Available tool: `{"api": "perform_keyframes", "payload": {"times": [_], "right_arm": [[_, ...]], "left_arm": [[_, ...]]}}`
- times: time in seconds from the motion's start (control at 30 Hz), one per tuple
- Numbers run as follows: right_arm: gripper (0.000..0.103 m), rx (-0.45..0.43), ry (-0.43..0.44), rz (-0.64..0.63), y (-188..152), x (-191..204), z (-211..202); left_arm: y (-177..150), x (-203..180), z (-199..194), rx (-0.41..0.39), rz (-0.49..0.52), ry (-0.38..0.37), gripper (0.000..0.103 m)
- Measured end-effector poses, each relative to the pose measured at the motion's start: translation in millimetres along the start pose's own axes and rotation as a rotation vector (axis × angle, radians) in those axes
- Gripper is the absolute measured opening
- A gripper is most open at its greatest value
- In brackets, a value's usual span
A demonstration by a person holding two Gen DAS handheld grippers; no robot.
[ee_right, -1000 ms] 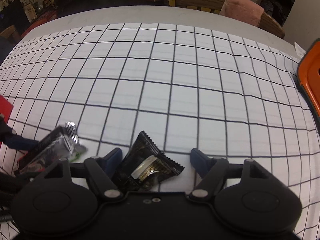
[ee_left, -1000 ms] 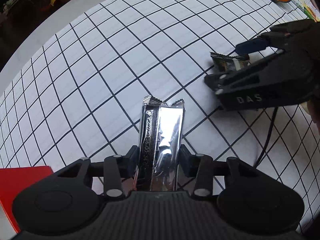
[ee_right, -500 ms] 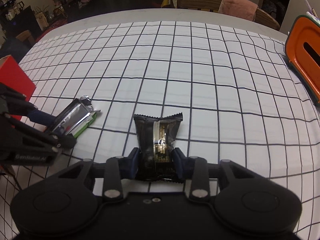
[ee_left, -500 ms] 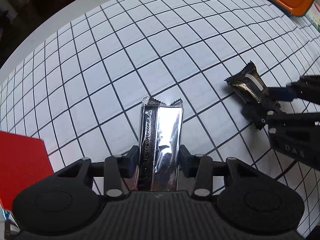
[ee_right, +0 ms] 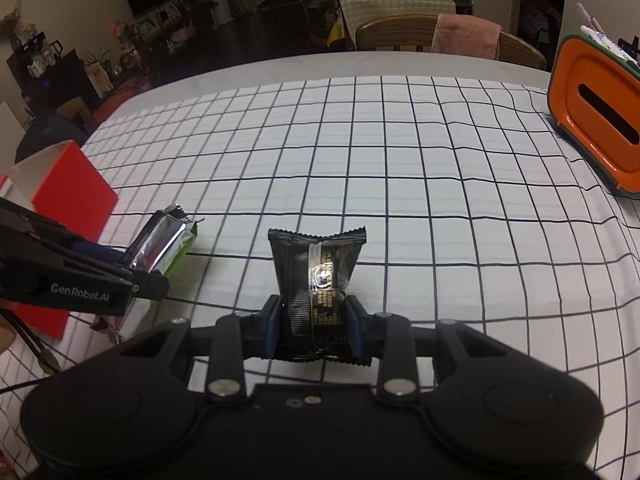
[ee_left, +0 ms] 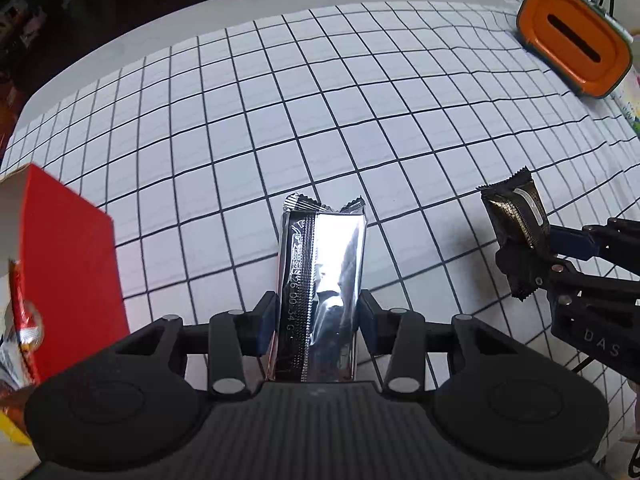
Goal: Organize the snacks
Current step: 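Carry the silver bar and black packet over the red box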
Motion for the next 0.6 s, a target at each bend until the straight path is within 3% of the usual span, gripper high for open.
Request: {"api": "perform_keyframes", "payload": {"times": [0.27,0.6], "right_arm": [[0.032,-0.041,0.040,-0.010,-13.9,7.1,-66.6],[0.032,-0.099,0.115,-0.066,10.0,41.6,-101.8]], "left_arm": [[-8.8,6.9,-51.7,-0.077,-0.027,-0.009,0.042],[-39.1,43.4,-114.7,-0.171,-0.082,0.014,0.042]]}}
Point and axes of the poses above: each gripper's, at about its wrist camera, not at the fingertips, and z roughly the way its jaws point, x to its left, y to its top, the point moved 3 cm from there along z, roughly the way its jaws point, and after that the axes turned 6 degrees about -y, right-handed, at the moved point
